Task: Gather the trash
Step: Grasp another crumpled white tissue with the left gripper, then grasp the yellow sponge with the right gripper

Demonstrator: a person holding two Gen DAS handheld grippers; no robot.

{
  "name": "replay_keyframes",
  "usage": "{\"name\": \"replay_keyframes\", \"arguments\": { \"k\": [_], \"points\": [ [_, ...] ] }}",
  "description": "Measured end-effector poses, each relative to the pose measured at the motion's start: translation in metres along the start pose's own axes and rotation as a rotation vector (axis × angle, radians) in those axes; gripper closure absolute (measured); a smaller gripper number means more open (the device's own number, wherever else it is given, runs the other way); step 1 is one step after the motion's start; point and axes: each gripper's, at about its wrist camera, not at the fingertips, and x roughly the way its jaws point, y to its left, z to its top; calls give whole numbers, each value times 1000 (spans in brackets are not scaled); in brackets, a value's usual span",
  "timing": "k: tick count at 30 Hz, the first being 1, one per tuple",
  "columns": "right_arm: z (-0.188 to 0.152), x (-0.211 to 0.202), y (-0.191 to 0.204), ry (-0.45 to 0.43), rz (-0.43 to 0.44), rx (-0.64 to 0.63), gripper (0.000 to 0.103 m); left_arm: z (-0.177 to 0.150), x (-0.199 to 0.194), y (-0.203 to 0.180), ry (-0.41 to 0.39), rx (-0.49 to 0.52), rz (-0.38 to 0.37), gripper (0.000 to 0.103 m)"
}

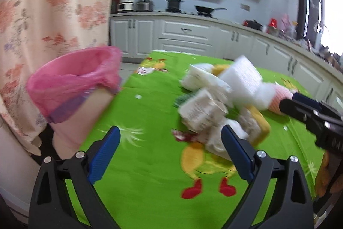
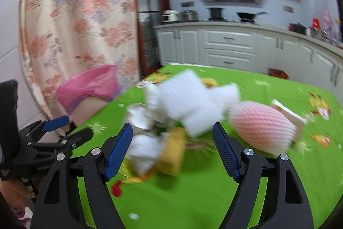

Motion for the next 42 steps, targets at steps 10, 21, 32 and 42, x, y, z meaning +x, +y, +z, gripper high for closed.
{"name": "replay_keyframes", "arguments": {
  "k": [10, 21, 32, 42],
  "points": [
    [-10, -7, -33, -6, -46, 73, 30, -4, 32, -49, 75, 91, -89, 32],
    [-15, -4, -37, 17, -49, 78, 30, -13, 64, -72, 150, 161, -111, 78],
    [-25, 20, -11, 101, 4, 34, 35, -22, 16, -35, 67, 155, -169, 82],
    [-28, 52, 10, 198, -3, 1, 51, -24, -14, -8, -6, 120, -126, 82]
  ]
}}
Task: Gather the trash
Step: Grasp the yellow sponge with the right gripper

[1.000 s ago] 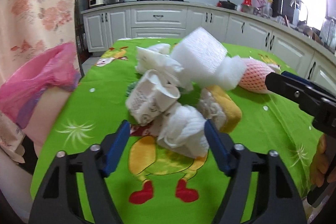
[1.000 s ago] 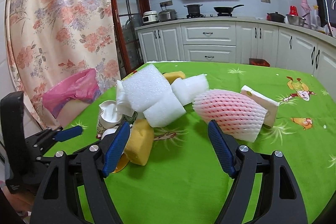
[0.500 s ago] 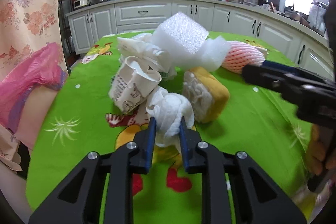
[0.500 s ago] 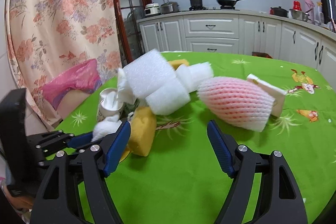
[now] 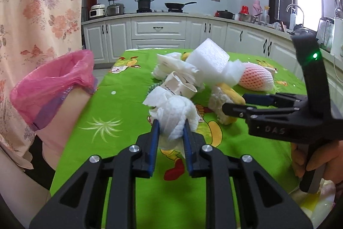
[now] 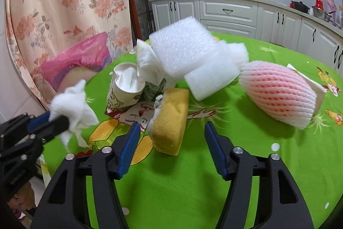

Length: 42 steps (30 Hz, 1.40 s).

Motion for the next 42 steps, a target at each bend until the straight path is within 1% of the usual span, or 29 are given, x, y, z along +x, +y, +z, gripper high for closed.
{"name": "replay_keyframes", "arguments": {
  "k": [2, 3, 4, 5, 8, 13, 23, 29, 36, 42],
  "points": [
    [-2, 4, 0, 13, -5, 0, 64, -1, -1, 2, -2, -3, 3, 82],
    [-4, 5, -1, 21, -3, 2, 67, -1, -2, 2, -3, -5, 2, 82],
    [-5, 5, -2, 22, 0, 4, 74, -1, -2, 1, -3, -4, 3, 82],
    [-6, 4, -3, 16, 3, 4, 76, -1, -1, 1, -1, -4, 3, 82],
    [-8, -4, -2, -12, 6, -14, 78, -2, -1, -2, -1, -4, 4, 82],
    [-10, -16, 2, -42, 36, -39, 78, -2, 1, -3, -6, -1, 10, 82],
    [-5, -42, 20, -109, 97, -85, 79, 3, -12, 2, -47, -26, 32, 82],
    [-3, -44, 27, -113, 113, -87, 78, 6, -23, 12, -62, -45, 36, 82],
    [5, -49, 46, -137, 125, -141, 78, 7, -31, 18, -84, -48, 52, 82],
    [16, -47, 63, -144, 139, -179, 78, 11, -41, 32, -109, -71, 90, 81]
  ]
}}
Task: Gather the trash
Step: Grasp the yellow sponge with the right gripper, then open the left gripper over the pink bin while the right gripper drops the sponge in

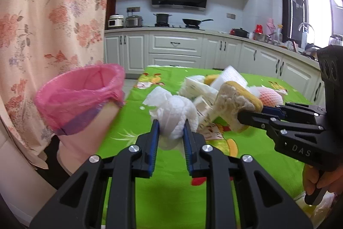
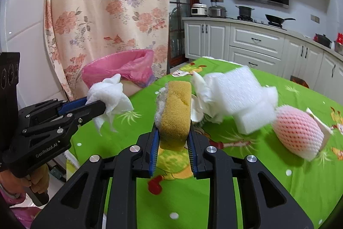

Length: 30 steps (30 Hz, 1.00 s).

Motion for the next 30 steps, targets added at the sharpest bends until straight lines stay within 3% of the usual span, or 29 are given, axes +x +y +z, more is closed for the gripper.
{"name": "replay_keyframes", "arguments": {
  "k": [17, 25, 30],
  "points": [
    [61, 41, 53, -28, 120, -116, 78, 44, -17, 75, -81, -46, 155, 81],
    [100, 80, 73, -15, 204, -93, 78, 70, 2, 122, -79, -67, 217, 80],
    [128, 114, 85, 9, 230, -75, 78, 85, 19, 166, -63, -150, 243, 80]
  ]
}}
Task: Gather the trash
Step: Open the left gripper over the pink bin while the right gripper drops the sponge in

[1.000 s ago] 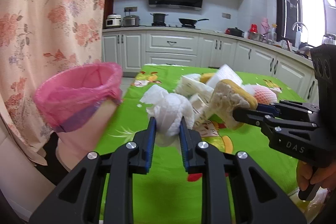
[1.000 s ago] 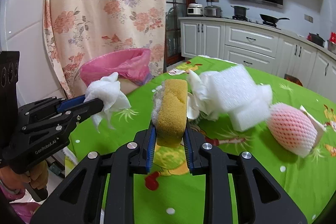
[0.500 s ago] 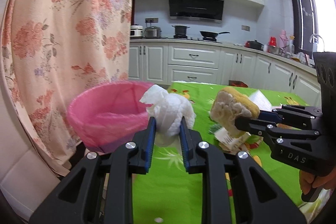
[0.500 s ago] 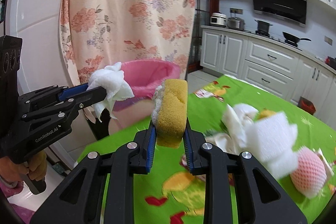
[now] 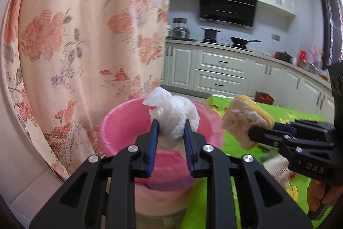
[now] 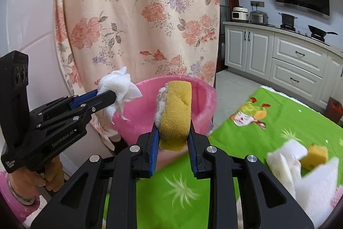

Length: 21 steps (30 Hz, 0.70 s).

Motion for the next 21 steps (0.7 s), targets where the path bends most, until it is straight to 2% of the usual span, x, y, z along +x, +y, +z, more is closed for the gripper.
{"name": "replay_keyframes", "arguments": {
  "k": [7, 12, 13, 14, 16, 17, 19, 21],
  "points": [
    [25, 40, 6, 29, -20, -17, 78, 15, 34, 38, 38, -38, 56, 78],
    [33, 59, 9, 40, -19, 0, 76, 13, 50, 47, 70, -45, 46, 77],
    [34, 63, 10, 42, -22, -3, 72, 12, 52, 48, 76, -47, 43, 74],
    [34, 66, 10, 52, -34, -5, 64, 11, 55, 50, 85, -50, 49, 71],
    [30, 66, 6, 52, -41, 13, 53, 7, 58, 55, 86, -61, 70, 59],
    [28, 64, 4, 47, -35, 22, 49, 6, 57, 56, 83, -65, 70, 58],
    [22, 59, -2, 41, -34, 37, 49, 2, 53, 59, 78, -65, 74, 49],
    [14, 46, -7, 26, -25, 48, 49, -2, 45, 59, 67, -52, 99, 44]
  ]
}}
